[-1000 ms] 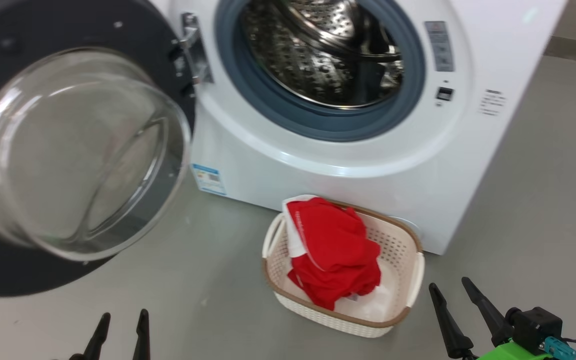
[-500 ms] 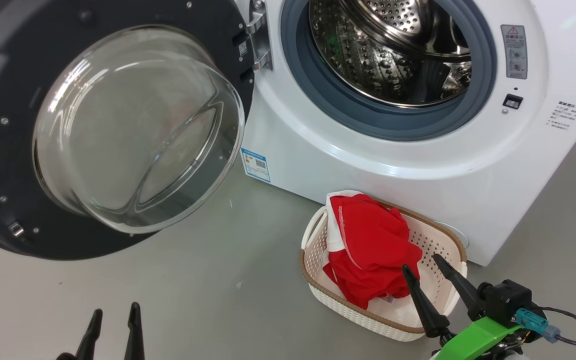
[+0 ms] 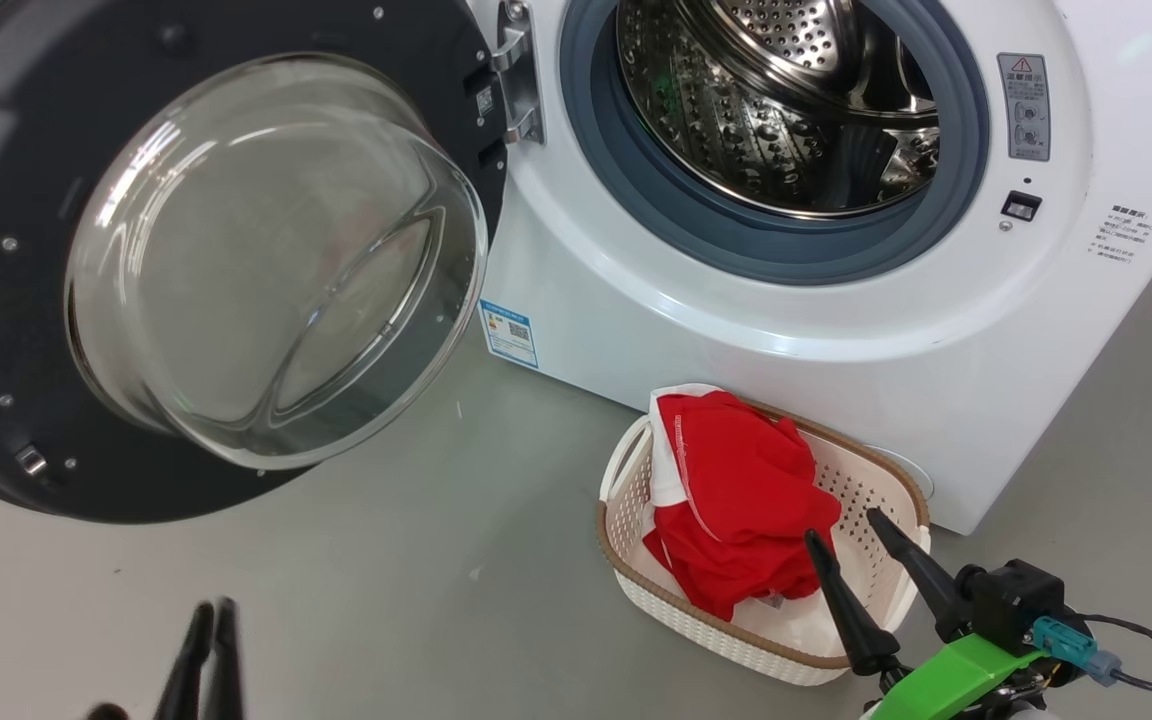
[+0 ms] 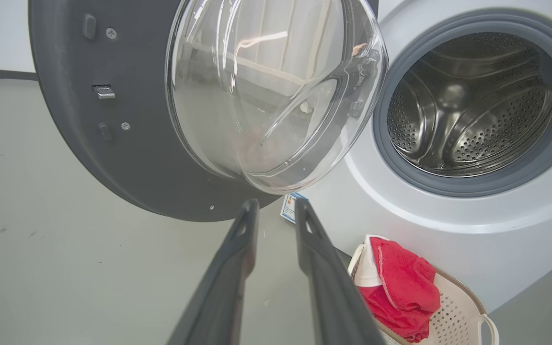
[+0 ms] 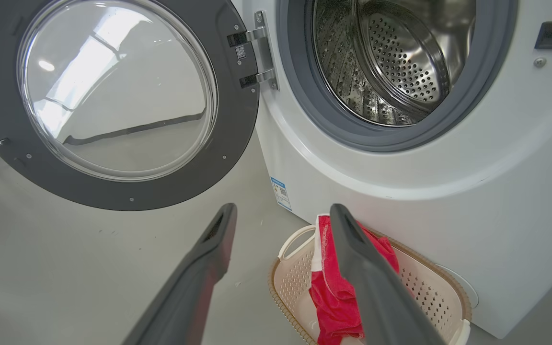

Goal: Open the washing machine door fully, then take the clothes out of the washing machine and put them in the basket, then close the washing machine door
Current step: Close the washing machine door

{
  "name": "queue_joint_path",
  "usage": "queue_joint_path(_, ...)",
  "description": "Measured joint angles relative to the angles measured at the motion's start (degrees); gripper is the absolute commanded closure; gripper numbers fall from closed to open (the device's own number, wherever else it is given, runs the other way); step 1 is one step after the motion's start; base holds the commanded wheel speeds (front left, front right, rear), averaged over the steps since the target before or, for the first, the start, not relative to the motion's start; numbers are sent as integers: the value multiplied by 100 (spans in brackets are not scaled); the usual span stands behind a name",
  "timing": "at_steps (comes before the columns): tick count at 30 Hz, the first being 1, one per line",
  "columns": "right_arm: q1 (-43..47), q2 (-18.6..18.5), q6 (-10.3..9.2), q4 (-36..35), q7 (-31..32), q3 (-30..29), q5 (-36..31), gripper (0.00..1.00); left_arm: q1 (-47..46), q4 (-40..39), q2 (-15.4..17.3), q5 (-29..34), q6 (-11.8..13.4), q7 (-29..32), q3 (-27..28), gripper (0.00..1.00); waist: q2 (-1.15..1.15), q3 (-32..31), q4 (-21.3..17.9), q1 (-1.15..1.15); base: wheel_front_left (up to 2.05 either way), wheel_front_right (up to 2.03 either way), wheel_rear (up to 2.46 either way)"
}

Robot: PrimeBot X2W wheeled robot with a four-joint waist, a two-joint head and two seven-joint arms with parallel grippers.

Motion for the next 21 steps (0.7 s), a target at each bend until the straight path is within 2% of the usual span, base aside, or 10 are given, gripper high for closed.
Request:
queue_joint_path(9,193,81,0,-89,0,-196,-1,0,-864,-976,88,148,-219,-1,890,100,0,40,-27,0,0,0,0)
queue_joint_path(15,325,149,0,-170,0,-366,-23,0,-1853,-1263,701,-75,-256,-45,1318,100,0,98,-37,0,0,0,0)
queue_joint_path(21,416,220,0,-260,0,-480,-79,0,-3006,-709,1690,-844,-257,-51,1504,100,0,192,-45,0,0,0,0)
